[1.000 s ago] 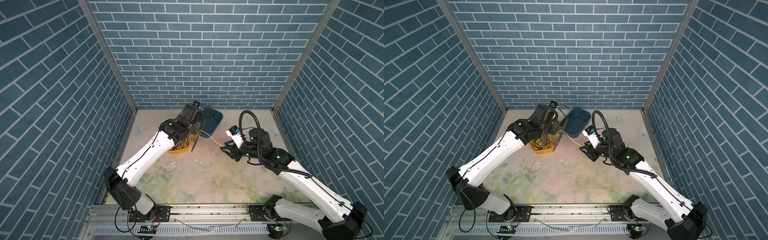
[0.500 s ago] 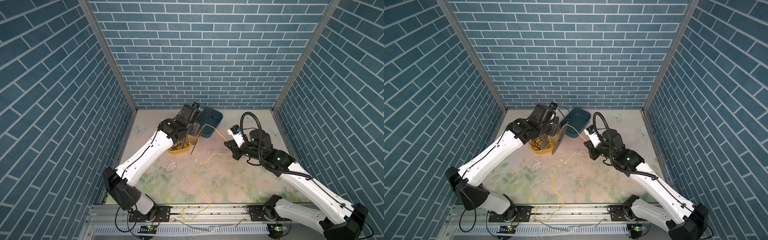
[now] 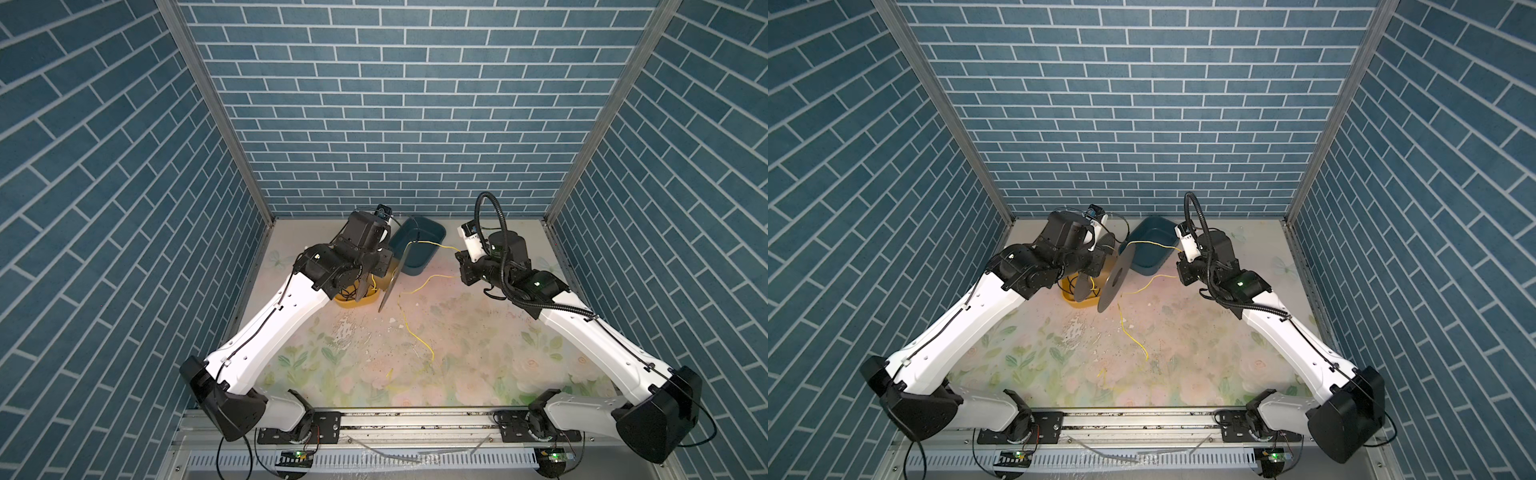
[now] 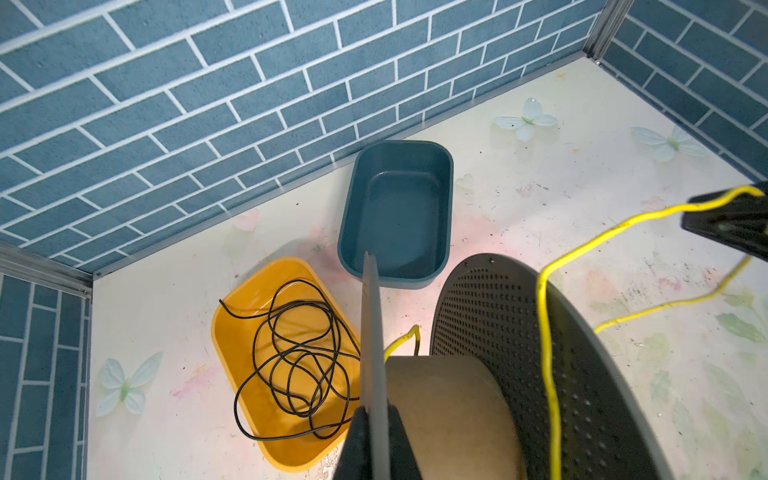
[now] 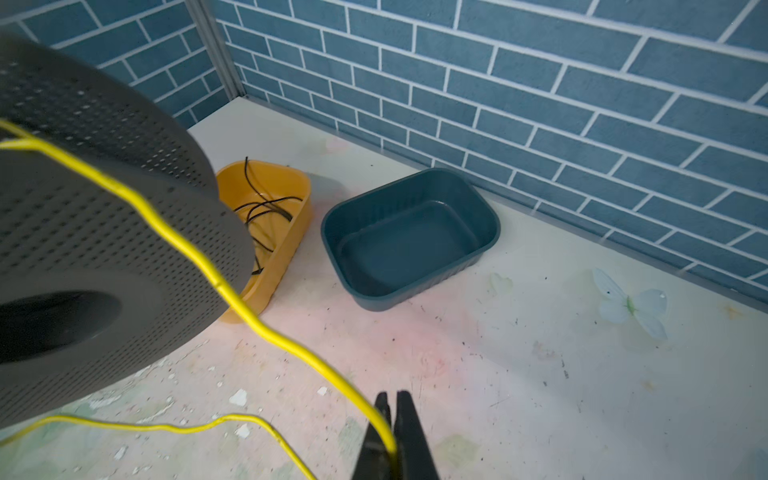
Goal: Wrap the cables
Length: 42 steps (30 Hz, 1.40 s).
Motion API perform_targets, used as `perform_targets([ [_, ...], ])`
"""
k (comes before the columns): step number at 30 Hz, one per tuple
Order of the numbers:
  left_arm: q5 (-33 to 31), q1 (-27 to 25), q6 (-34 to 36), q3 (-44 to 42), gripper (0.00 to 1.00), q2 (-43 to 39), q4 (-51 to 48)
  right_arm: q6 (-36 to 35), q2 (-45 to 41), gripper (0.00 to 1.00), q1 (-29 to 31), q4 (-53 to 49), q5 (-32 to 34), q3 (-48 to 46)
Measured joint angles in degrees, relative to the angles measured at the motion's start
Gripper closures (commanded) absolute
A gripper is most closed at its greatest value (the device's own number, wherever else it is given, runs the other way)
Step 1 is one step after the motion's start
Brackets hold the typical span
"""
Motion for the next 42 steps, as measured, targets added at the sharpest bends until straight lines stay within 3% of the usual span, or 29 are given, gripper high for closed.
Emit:
perform_targets([
  [13, 8.7, 1.3, -2.6, 0.3, 1.00, -0.3, 2.2, 0.1, 9.2, 1.00, -2.7, 9.2, 1.2, 0.3],
  [22, 15.7, 4.8, -5.4, 0.3, 1.00, -1.4, 3.7, 1.6, 10.2, 1.00, -2.7, 17.9, -2.8, -5.8],
  [32, 22.0, 8.6, -9.3, -1.6, 1.00, -2.7, 6.4, 3.0, 10.5, 1.00, -2.7, 25.2, -9.3, -11.3],
  [42, 22.2, 9.5, -15.5, -8.6, 1.00, -6.0, 16.0, 13.0, 14.6, 1.00, -3.0, 39.0, -22.4, -17.6],
])
